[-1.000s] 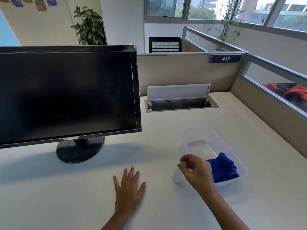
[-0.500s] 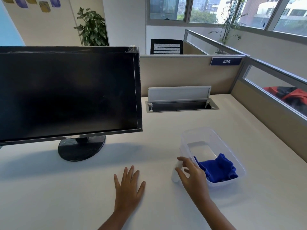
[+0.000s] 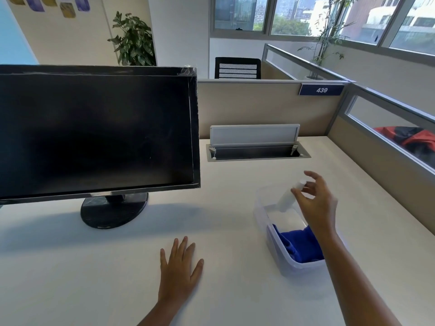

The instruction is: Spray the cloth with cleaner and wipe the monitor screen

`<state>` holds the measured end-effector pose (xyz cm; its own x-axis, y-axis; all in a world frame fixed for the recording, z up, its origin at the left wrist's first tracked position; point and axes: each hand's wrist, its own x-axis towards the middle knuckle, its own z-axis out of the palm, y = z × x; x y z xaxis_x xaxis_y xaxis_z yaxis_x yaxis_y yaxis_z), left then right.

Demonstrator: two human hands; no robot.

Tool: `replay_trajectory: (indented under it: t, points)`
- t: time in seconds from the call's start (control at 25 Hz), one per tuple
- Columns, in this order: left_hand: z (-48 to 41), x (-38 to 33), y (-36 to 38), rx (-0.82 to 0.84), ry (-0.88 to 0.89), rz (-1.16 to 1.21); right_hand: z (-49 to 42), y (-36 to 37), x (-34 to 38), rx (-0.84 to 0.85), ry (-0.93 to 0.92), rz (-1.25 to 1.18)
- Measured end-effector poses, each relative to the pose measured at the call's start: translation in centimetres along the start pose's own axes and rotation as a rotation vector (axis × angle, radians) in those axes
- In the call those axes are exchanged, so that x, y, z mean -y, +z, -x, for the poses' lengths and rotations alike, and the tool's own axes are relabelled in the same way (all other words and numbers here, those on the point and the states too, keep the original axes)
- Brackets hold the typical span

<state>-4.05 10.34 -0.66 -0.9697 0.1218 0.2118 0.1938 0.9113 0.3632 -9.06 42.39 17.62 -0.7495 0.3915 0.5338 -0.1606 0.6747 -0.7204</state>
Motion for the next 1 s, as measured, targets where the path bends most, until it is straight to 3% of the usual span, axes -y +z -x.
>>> replay_trajectory:
  t: [0.36,1.0]
  points:
    - [0.1,0.0,0.0,-0.018,0.002,0.000,-0.2,4.5,-5.9,0.118,0.041,0.064]
    - [0.1,0.3,0.2,-0.052,0.021,-0.004,0.0,4.6,-7.2,0.141,0.076,0.094]
